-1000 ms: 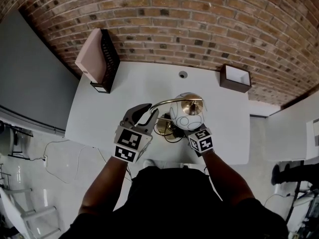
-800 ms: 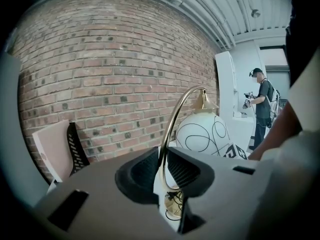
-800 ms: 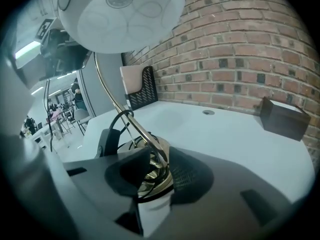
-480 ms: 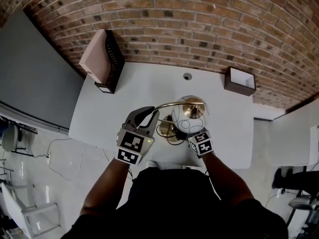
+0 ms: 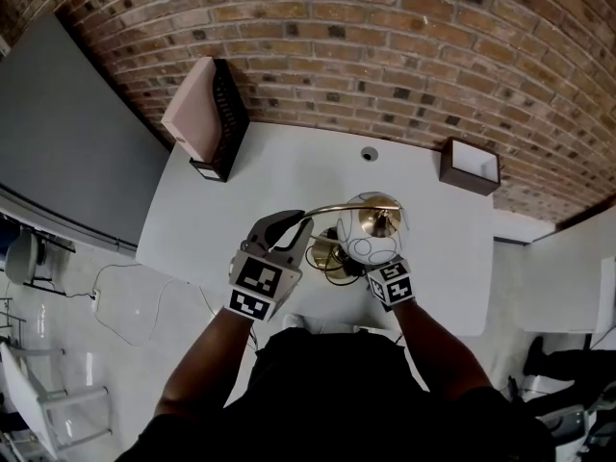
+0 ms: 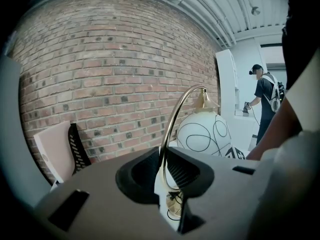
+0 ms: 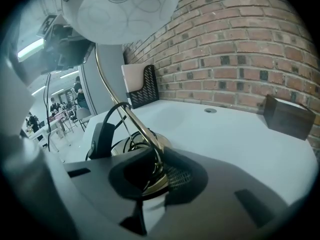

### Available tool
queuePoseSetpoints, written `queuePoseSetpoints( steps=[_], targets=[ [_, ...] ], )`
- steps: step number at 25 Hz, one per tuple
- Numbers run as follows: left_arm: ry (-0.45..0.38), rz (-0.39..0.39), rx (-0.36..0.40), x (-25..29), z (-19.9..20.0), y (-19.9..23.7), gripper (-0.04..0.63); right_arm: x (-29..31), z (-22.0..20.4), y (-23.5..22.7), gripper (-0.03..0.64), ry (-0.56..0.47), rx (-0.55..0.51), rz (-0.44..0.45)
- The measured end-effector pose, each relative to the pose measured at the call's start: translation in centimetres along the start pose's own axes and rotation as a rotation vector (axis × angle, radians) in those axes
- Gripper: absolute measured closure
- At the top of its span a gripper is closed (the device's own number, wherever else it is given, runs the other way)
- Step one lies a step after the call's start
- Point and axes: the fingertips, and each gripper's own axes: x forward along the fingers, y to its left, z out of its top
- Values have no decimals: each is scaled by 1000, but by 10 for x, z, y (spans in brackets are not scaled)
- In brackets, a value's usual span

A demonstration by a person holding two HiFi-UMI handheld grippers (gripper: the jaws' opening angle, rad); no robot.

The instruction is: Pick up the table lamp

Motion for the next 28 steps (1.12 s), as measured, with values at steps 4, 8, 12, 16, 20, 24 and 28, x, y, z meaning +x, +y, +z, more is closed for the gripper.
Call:
queuePoseSetpoints(
  steps=[4, 8, 12, 16, 20, 24, 28],
  targets=[
    [-6, 9, 22, 2, 1, 2, 545, 0, 0, 1, 565, 5, 17, 25],
    [-16, 50, 36, 6, 1, 6, 546, 1, 0, 2, 565, 0, 28, 28],
    [-18, 24, 26, 9, 1, 9, 546, 2, -1, 4, 566, -7, 33, 29],
    [-15, -4, 16, 9, 1, 12, 546, 3, 0, 5, 568, -1, 26, 27],
    [-21, 10, -12, 9, 1, 13, 545, 3, 1, 4, 569, 10, 24, 7],
    [-4, 12, -44, 6, -1, 18, 545, 0, 4, 4, 571, 13, 20, -9],
    [-16, 2, -90, -4, 3, 25, 546, -13, 16, 4, 569, 1, 22, -16]
  ],
)
